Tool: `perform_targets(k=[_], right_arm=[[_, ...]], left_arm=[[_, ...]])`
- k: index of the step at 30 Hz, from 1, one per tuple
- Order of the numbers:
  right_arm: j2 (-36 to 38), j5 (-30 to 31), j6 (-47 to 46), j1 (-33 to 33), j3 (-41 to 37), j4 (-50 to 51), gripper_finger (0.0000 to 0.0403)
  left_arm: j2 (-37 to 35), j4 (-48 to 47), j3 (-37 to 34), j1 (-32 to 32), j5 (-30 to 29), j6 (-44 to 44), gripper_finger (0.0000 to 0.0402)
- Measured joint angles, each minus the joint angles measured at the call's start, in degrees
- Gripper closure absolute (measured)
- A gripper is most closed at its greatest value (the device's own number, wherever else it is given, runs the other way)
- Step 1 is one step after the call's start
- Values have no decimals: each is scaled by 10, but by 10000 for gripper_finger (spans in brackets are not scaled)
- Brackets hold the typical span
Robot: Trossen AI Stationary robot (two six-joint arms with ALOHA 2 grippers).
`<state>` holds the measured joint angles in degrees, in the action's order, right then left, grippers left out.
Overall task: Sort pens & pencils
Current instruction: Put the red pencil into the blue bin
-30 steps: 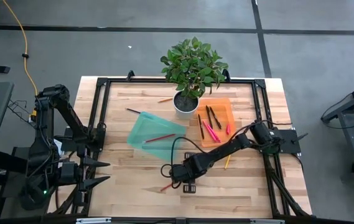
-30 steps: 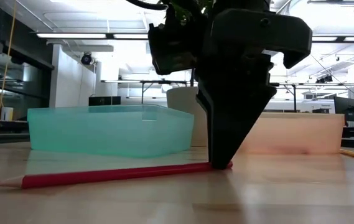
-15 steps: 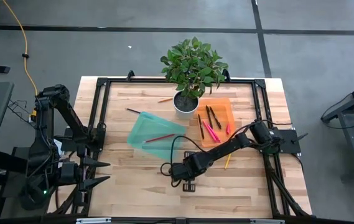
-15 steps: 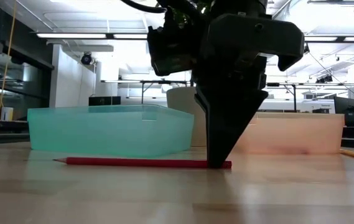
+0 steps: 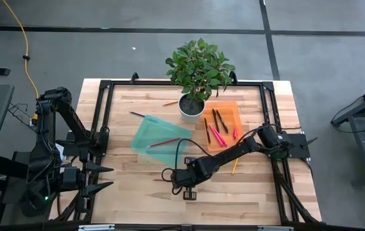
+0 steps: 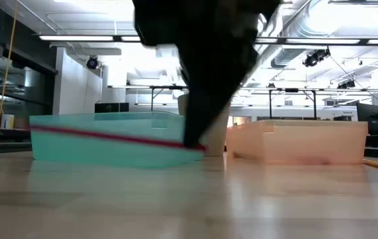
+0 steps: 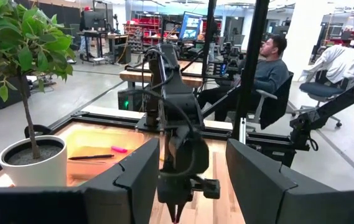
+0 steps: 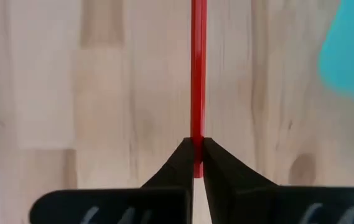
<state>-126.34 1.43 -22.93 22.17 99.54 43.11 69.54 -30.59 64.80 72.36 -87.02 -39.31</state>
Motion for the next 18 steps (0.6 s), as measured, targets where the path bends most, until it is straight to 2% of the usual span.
perform_targets(k=[8, 18], right_arm=[[0, 46, 10, -16, 85, 13, 400], [0, 76, -22, -86, 137, 37, 400]], left_arm=[[0, -2, 0, 0, 0, 0, 229], [0, -2, 0, 0, 5, 0, 229]])
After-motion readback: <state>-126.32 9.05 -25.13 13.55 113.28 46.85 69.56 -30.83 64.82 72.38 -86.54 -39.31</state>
